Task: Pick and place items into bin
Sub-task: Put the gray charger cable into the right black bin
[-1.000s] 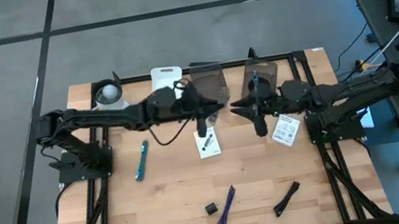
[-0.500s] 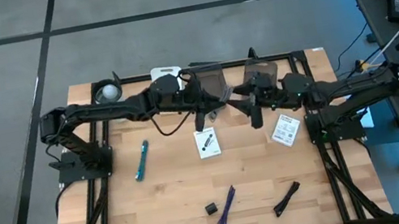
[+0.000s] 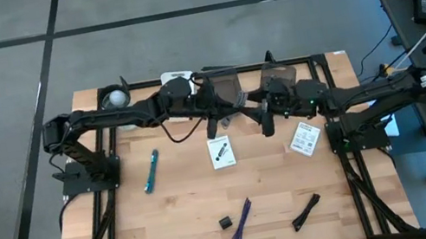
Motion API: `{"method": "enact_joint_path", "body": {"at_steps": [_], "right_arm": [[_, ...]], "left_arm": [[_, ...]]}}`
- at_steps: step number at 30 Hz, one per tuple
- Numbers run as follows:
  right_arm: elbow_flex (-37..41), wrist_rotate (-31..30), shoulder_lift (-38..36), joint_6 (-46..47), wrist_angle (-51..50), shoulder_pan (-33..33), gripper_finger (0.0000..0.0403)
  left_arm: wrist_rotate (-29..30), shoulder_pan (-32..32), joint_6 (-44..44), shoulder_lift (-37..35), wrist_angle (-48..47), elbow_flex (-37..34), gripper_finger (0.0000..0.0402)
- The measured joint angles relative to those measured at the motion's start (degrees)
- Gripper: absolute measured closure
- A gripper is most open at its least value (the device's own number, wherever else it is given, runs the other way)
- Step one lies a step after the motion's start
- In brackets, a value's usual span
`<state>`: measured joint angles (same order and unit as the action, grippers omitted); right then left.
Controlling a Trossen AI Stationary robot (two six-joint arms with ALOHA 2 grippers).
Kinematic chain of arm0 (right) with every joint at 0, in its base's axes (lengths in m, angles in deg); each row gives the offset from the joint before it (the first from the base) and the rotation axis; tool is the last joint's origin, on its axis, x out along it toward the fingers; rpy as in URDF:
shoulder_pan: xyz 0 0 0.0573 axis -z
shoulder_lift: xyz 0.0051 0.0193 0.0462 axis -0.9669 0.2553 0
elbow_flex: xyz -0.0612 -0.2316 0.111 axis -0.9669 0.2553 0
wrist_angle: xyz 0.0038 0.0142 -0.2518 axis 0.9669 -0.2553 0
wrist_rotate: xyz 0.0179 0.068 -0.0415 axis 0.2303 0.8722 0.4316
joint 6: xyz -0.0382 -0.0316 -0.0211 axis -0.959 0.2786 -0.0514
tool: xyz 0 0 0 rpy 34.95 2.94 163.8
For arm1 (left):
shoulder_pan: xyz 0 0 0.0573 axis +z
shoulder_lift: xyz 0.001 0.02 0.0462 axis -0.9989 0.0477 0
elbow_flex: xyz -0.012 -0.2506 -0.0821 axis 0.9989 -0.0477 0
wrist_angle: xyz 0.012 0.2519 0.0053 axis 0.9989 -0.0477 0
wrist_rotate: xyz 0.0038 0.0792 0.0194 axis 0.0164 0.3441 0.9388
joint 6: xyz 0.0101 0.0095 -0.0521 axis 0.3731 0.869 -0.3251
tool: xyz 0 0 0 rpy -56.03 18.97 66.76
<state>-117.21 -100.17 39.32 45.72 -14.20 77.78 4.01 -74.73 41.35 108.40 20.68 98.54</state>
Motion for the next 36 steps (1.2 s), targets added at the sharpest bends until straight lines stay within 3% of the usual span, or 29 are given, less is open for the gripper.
{"method": "enact_joint_path", "body": {"at_steps": [4,7,17,24,28,36], "right_arm": [[0.0,0.0,2.18,-0.53,5.15,0.0,0.016],[0.0,0.01,2.88,-2.63,7.02,0.0,0.0185],[0.0,0.48,2.89,-3.12,6.64,-0.04,0.0376],[0.04,1.6,2.95,-3.21,5.83,-0.04,0.0363],[0.04,1.52,2.93,-3.15,5.42,0.01,0.0376],[0.06,1.46,2.18,-1.81,0.78,-0.01,0.0372]], "left_arm": [[0.05,-0.05,-0.46,-0.02,-0.24,0.0,0.0384],[-0.05,-0.17,-0.48,-0.02,-0.8,0.0,0.0384],[0.53,-0.15,-0.59,-0.02,-1.73,-0.02,0.0368],[1.4,-0.17,-0.51,-0.11,-1.43,-0.09,0.0315],[3.52,-0.03,0.58,-0.11,-1.69,-0.09,0.0289],[3.86,0.91,6.55,-3.74,-8.04,-0.09,0.0276]]}}
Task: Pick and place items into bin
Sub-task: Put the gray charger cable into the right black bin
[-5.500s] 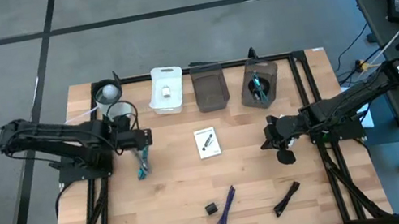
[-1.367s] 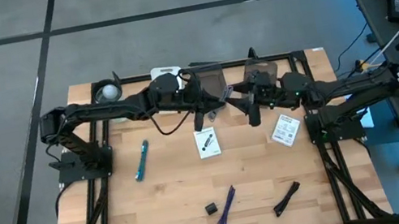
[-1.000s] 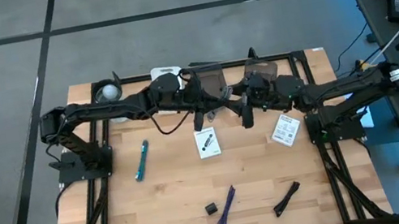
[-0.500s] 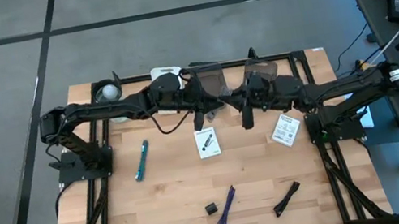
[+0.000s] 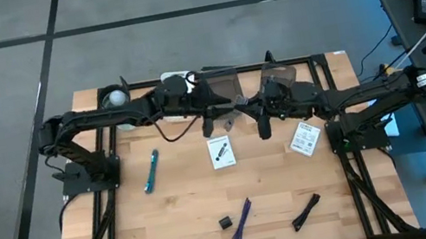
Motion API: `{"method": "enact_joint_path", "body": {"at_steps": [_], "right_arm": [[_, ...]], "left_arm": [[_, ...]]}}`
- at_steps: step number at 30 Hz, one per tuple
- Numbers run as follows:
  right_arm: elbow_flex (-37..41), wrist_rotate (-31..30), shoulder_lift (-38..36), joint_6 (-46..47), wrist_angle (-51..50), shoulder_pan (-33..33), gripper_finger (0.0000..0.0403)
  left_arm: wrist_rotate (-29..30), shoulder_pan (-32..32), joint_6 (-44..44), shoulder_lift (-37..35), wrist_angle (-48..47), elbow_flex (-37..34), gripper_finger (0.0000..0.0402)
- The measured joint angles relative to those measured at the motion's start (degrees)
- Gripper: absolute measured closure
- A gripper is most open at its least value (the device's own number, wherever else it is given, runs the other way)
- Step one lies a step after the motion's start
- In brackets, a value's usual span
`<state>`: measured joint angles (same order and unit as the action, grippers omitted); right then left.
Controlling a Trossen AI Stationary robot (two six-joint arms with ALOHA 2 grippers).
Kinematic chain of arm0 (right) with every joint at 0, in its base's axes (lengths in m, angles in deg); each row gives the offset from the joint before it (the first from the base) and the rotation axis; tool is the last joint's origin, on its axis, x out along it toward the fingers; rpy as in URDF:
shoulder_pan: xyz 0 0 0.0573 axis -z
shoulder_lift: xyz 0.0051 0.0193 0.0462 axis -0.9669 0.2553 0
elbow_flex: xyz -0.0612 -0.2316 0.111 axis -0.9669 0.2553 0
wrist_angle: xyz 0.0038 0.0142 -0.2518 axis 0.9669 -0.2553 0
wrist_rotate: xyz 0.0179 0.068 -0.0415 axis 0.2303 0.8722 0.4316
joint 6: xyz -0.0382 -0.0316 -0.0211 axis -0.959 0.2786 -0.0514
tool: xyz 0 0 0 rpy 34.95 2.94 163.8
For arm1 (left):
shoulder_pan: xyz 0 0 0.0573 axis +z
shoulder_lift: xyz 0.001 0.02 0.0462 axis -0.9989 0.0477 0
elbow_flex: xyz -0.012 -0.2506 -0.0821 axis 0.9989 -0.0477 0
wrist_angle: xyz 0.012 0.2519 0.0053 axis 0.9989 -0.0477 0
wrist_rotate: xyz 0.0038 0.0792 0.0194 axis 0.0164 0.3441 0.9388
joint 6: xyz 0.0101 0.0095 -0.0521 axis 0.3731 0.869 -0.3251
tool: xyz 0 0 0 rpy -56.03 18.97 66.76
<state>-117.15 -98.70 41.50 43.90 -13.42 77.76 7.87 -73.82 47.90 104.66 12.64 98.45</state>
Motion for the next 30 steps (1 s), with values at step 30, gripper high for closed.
{"method": "enact_joint_path", "body": {"at_steps": [30], "right_arm": [[-23.39,-11.61,-4.56,13.99,-63.54,25.57,0.0384]], "left_arm": [[9.67,2.67,-3.97,-15.25,-40.39,0.02,0.0307]]}}
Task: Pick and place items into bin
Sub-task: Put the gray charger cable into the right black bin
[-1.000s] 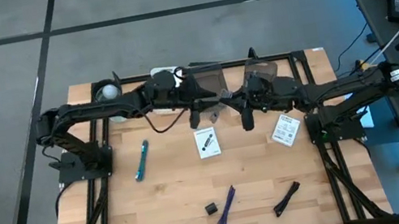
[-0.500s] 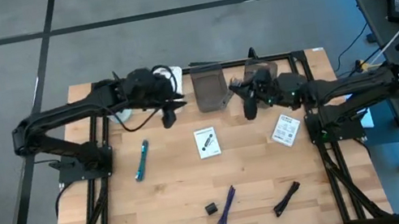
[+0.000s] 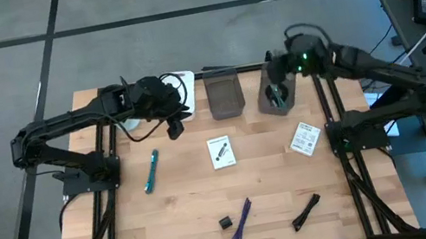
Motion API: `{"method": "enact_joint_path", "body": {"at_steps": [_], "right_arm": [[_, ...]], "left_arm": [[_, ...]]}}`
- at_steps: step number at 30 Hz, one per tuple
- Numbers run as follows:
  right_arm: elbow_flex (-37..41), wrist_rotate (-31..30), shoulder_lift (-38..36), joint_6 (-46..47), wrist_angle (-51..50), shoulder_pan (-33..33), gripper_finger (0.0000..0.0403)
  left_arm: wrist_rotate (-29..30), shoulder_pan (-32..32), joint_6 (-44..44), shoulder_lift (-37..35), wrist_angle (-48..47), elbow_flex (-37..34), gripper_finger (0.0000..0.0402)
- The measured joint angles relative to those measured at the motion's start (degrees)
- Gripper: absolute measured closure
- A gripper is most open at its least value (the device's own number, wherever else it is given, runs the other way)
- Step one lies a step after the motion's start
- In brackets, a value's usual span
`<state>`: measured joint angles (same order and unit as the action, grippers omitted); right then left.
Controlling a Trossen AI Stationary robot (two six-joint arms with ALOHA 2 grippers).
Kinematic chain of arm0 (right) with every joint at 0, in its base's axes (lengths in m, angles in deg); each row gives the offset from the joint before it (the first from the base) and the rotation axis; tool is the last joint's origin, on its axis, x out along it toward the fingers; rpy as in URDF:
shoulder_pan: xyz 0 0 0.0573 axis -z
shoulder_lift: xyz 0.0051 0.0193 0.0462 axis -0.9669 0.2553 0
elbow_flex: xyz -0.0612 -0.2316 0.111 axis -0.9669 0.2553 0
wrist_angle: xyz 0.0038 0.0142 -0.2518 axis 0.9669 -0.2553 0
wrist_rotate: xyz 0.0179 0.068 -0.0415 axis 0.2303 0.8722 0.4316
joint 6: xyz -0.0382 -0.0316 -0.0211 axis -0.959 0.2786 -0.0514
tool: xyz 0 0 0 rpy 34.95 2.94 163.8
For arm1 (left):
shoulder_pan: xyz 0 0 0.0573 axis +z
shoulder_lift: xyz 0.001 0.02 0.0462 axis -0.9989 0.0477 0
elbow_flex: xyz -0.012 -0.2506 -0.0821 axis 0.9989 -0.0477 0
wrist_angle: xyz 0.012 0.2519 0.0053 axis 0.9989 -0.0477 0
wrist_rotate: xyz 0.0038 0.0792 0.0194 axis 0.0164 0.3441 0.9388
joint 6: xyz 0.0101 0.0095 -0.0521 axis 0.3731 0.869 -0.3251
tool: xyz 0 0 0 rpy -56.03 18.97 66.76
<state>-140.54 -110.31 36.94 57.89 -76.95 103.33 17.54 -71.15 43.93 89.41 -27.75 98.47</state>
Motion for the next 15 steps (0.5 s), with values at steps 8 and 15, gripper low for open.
{"method": "enact_joint_path", "body": {"at_steps": [8,15], "right_arm": [[-0.32,12.72,7.97,-1.47,-1.86,12.65,0.0384],[-0.32,23.36,19.15,-4.56,-1.85,18.69,0.0384]], "left_arm": [[3.81,0.0,-0.11,0.0,5.91,0.0,0.031],[7.84,0.0,-1.13,0.02,7.12,0.0,0.031]]}}
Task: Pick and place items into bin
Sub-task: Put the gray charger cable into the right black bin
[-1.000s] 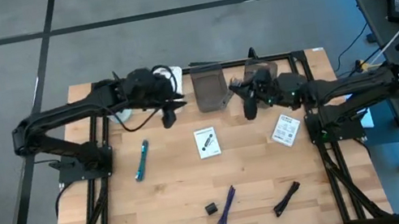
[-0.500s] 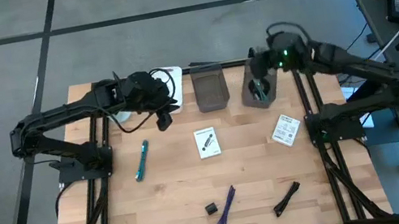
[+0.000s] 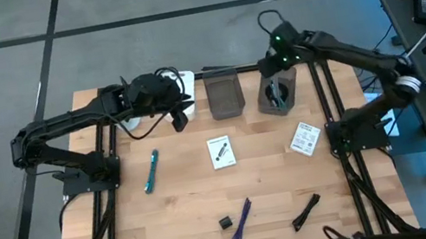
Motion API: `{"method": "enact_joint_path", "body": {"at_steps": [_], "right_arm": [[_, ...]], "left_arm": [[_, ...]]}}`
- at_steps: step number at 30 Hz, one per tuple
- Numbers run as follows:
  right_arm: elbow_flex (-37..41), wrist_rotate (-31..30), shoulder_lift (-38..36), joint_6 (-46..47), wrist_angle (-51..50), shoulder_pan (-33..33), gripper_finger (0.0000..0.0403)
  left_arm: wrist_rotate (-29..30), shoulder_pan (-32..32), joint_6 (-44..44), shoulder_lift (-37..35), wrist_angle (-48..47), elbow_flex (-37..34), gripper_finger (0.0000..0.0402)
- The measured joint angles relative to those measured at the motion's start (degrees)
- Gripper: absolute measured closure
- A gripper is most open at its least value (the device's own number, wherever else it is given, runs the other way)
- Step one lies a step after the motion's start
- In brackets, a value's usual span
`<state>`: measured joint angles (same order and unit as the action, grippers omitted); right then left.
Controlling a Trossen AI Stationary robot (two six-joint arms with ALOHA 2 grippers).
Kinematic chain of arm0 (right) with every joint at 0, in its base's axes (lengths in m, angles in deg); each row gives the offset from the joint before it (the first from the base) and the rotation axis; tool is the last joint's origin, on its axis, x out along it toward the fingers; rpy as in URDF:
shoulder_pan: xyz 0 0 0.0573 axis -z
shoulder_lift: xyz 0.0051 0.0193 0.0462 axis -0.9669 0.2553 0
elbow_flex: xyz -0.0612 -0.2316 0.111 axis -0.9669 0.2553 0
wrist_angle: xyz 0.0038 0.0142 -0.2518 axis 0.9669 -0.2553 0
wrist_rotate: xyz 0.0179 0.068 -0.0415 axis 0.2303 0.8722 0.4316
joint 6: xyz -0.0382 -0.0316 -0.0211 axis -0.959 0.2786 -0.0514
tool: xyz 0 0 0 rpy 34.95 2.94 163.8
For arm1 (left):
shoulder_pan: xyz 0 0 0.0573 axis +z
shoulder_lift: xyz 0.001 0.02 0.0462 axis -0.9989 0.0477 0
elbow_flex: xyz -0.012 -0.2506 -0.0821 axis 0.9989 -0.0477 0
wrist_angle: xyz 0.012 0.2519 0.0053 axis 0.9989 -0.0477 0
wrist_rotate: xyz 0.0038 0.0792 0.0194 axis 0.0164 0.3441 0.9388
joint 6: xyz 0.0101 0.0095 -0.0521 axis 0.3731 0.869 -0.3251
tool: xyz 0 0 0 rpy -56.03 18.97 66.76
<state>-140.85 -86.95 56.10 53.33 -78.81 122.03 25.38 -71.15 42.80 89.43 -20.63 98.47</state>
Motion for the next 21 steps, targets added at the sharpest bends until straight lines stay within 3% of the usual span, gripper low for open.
{"method": "enact_joint_path", "body": {"at_steps": [7,21], "right_arm": [[0.07,4.75,7.34,-3.13,-1.31,1.47,0.0381],[0.07,4.86,14.35,-7.14,-3.11,1.45,0.0365]], "left_arm": [[1.87,0.0,-0.69,0.0,0.02,0.0,0.0311],[4.83,0.0,-1.08,0.0,0.02,-0.02,0.0313]]}}
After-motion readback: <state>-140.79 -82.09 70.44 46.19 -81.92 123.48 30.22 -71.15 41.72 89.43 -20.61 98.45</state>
